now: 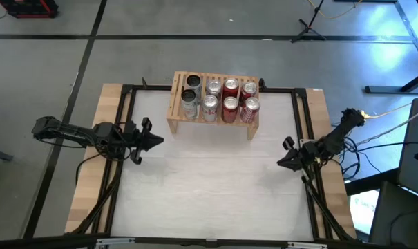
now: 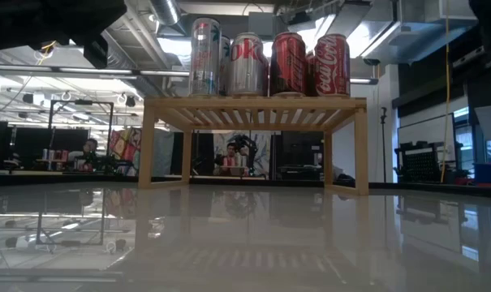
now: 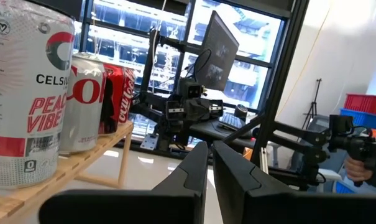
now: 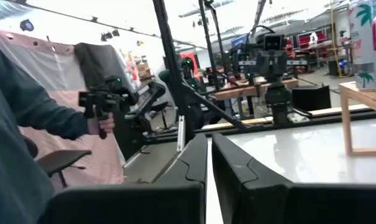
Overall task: Place canned beverage on shelf
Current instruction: Return to Home Position
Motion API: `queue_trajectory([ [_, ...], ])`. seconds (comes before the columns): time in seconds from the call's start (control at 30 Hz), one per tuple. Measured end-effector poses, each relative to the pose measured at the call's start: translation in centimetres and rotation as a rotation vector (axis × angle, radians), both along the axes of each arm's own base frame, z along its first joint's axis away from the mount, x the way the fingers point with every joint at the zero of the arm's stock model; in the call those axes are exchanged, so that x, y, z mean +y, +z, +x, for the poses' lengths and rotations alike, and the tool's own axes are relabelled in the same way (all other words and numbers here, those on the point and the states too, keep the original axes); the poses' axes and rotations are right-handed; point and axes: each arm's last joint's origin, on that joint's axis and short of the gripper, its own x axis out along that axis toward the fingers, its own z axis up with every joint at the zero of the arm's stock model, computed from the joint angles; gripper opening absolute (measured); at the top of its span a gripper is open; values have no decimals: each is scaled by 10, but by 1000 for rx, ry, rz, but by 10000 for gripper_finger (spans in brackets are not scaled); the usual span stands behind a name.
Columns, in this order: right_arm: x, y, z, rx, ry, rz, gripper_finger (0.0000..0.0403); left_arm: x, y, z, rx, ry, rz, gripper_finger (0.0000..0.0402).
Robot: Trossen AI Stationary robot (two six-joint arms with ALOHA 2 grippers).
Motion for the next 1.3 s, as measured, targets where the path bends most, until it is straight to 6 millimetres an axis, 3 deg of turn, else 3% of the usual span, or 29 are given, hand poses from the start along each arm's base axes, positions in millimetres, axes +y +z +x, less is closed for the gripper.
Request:
queue_trajectory([
  [0.47,-25,-8,16,46,21,-74,14,1,0,0,1,21,-17,18],
  [0.57,-32,-8,18,55,-43,-71,14,0,-1,0,11,15,9,18],
  [0.73,-43,-13,20,124,-164,-20,14,-1,-22,-1,33,-17,27,18],
  [0.87,-45,-14,20,131,-165,-5,14,-1,-34,-4,64,-34,7,18],
  [1.3,-44,-17,20,170,-153,-15,14,3,-40,-21,97,9,27,18],
])
